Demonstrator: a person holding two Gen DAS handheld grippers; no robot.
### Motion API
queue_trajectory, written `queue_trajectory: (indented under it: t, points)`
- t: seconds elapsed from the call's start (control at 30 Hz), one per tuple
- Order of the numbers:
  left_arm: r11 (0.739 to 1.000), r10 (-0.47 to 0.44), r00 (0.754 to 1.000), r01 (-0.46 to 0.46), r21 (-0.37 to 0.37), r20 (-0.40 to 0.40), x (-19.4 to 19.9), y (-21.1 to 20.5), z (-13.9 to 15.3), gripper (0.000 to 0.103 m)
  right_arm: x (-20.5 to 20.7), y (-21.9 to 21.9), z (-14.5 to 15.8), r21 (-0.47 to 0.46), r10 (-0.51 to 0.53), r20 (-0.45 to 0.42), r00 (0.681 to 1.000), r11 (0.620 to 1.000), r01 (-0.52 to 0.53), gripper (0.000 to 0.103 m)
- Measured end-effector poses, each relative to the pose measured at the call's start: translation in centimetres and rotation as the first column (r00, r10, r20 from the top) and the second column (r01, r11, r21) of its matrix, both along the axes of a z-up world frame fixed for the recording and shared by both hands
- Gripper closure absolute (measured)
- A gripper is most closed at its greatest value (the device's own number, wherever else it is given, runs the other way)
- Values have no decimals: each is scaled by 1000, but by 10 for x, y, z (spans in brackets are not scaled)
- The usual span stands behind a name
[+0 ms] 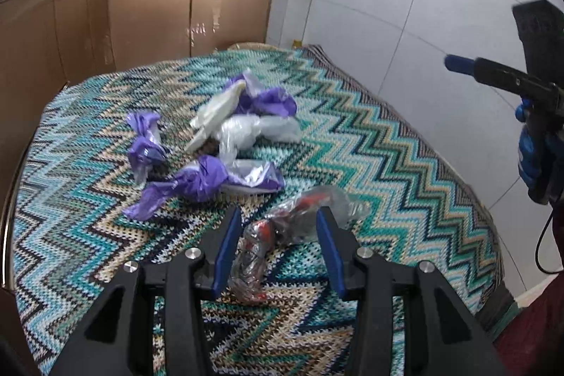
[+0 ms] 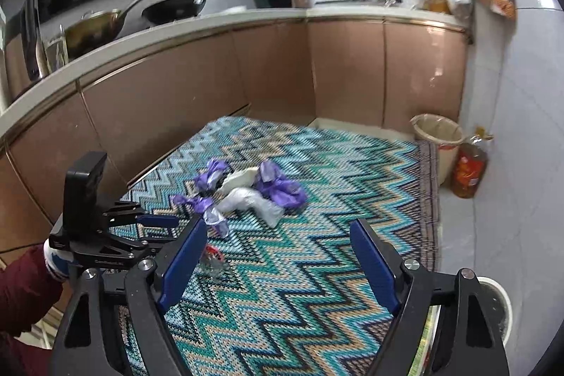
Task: Collect trash
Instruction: 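Grasp the clear bottle with the left gripper while the right grasps a purple bag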
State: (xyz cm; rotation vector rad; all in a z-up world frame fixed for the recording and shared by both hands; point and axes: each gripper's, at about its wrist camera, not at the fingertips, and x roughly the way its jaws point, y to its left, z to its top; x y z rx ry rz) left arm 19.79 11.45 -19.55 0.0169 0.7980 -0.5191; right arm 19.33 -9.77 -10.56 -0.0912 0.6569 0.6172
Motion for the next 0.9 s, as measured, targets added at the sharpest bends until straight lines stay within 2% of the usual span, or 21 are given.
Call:
queue_trajectory:
  t: [0.27, 0.37, 0.6, 0.73, 0.9]
  points:
    - [1000, -30, 998, 29, -7, -48, 9, -3, -24, 62, 32, 40, -31, -25, 96, -88, 992, 995, -98, 33]
    - [999, -28, 997, 27, -16, -67, 12, -2, -29, 72, 42, 55, -43, -24, 130, -122, 984, 991, -134, 35]
    - [999, -35, 997, 33, -31, -65, 11, -3, -29, 79, 58, 86, -67, -16, 203, -180, 962, 978, -210, 40]
    - [999, -31, 998, 28, -41, -63, 4, 0, -27, 79, 66, 101, -76, -12, 246, -206, 947, 967, -253, 46]
    - [999, -21, 997, 18, -45, -70, -8, 10, -26, 79, 71, 119, -86, -17, 285, -228, 931, 955, -296, 48]
